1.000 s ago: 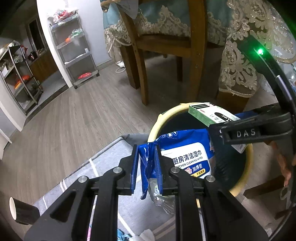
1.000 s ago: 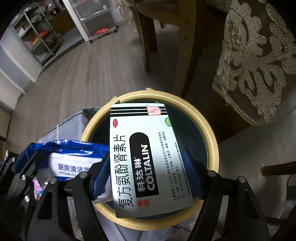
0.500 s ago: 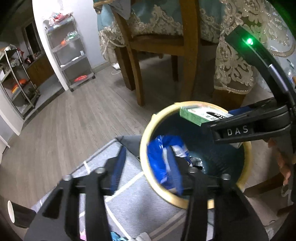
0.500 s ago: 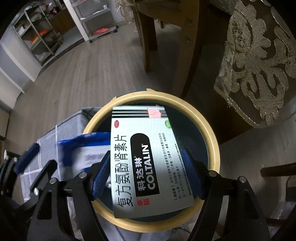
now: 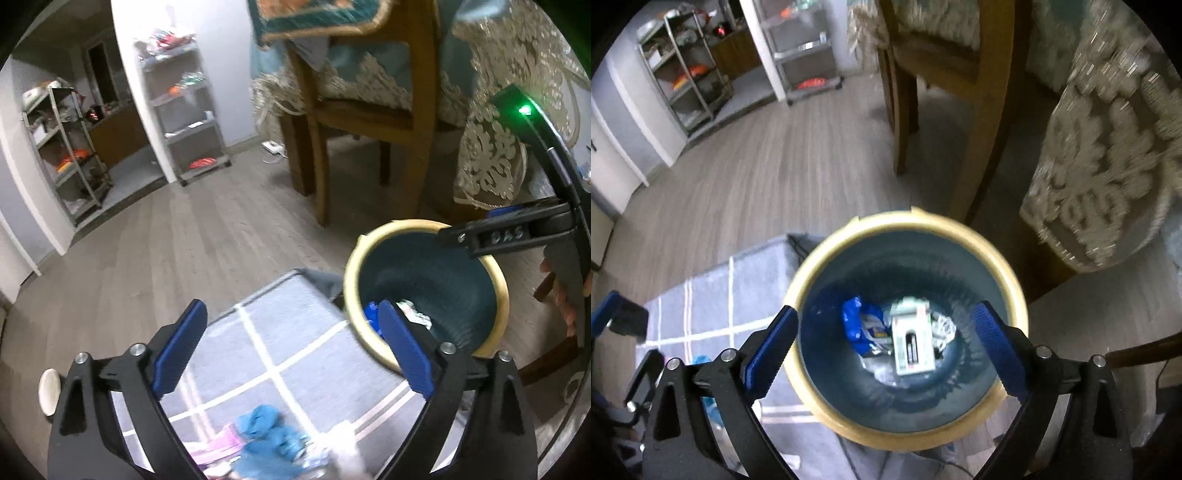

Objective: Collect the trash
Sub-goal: 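Move both items over the bin and open both tools to drop them, then return to the pile and grasp the red snack wrapper with left tool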

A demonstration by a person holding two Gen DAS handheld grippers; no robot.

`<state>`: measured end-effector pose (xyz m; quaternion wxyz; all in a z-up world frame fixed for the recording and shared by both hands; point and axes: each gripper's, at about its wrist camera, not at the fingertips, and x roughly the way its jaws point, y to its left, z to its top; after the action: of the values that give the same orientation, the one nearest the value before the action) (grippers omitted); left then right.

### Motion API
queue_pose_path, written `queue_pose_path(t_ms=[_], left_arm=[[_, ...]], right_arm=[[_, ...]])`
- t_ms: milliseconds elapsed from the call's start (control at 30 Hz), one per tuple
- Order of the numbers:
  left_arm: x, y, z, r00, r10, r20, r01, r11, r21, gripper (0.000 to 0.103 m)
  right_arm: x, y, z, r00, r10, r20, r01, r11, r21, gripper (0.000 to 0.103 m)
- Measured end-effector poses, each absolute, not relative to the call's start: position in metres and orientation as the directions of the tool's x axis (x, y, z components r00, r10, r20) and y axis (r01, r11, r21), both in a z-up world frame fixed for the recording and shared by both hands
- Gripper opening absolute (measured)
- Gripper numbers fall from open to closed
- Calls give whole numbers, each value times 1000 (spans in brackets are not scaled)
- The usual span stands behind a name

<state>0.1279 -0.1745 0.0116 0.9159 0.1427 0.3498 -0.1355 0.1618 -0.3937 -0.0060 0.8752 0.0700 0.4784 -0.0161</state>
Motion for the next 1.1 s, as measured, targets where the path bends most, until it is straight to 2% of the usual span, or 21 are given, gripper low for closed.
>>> queue_pose_path(t_ms=[200, 533, 800, 967, 1100], left_arm=[[104, -125, 39, 744, -126, -656, 290, 946, 147, 97], [66, -38, 53, 767, -28, -642, 189, 964, 185, 97], [56, 28, 36, 751, 32, -659, 87, 985, 148, 97], [60, 53, 12, 709, 61, -703, 60, 987, 147, 97], [64, 73, -11, 657, 65, -751, 15, 995, 98, 97]], right_arm=[[132, -363, 24, 640, 31, -768, 89, 990, 114, 98], [93, -293, 32, 659, 95, -746, -23, 994, 106, 98], [85, -252, 17, 637, 113, -763, -81, 994, 79, 98], [88, -232, -1, 610, 142, -779, -102, 990, 100, 98], [88, -212, -18, 572, 169, -803, -127, 985, 116, 98]])
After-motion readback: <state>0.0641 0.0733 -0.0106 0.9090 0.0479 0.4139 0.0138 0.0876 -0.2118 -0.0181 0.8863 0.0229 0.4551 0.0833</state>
